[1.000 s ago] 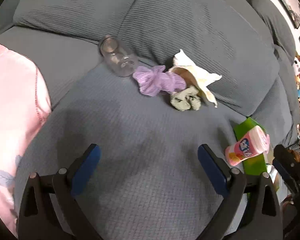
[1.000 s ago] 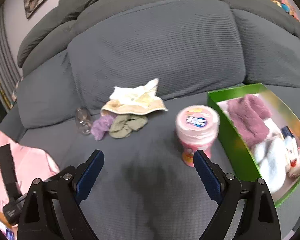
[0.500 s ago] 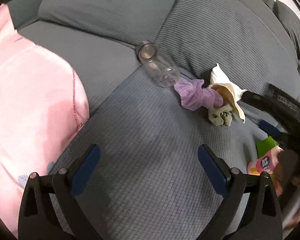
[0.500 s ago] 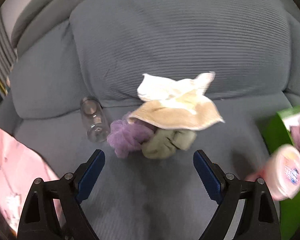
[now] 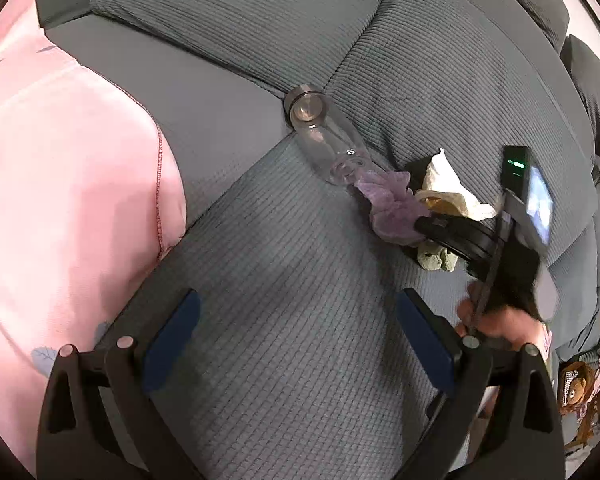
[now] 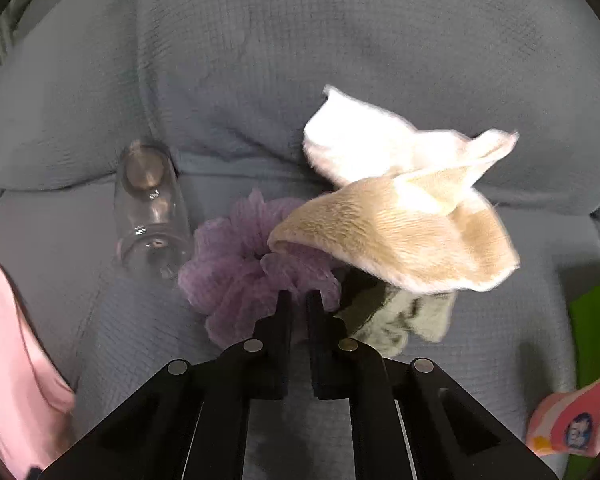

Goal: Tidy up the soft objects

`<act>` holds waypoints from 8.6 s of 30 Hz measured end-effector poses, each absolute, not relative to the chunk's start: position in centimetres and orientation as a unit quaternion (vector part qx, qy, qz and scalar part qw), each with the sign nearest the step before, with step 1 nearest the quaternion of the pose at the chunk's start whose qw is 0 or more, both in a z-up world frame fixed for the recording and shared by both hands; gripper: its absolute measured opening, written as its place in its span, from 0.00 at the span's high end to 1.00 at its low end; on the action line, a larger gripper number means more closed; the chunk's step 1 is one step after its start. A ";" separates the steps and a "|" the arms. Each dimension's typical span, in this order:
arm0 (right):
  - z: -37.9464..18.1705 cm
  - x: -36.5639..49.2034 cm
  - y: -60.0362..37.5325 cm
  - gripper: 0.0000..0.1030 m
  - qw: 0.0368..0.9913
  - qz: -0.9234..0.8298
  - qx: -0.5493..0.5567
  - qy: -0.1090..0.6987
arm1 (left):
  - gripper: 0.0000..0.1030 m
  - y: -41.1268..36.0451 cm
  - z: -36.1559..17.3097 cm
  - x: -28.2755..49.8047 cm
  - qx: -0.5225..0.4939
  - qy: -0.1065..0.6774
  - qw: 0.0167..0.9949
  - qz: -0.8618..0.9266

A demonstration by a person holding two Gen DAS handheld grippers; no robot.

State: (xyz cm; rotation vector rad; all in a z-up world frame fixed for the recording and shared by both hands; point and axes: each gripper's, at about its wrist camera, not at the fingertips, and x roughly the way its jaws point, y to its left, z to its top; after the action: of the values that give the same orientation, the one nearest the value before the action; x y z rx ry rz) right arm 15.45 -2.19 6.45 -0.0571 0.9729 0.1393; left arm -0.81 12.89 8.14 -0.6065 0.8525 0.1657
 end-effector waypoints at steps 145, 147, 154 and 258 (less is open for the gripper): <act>12.8 -4.9 -44.1 0.30 0.879 -0.066 0.389 0.266 | 0.22 -27.2 13.3 3.5 -0.015 0.373 0.866 -0.331; 13.2 -5.1 -43.9 0.24 0.885 -0.067 0.384 0.253 | 0.18 -25.9 13.9 3.1 -0.031 0.363 0.874 -0.322; 14.9 -5.5 -42.1 0.14 0.906 -0.059 0.350 0.232 | 0.02 -19.2 16.0 0.9 -0.072 0.324 0.897 -0.291; 10.8 -2.9 -18.0 0.77 0.819 0.233 0.223 0.474 | 0.77 -4.8 8.1 -2.5 -0.061 0.408 0.889 -0.200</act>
State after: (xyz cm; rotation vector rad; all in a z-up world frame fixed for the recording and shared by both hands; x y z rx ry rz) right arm -2.88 -17.97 10.79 0.4747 1.0102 0.4952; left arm -2.52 -4.76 8.06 -0.1265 0.8469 -0.4157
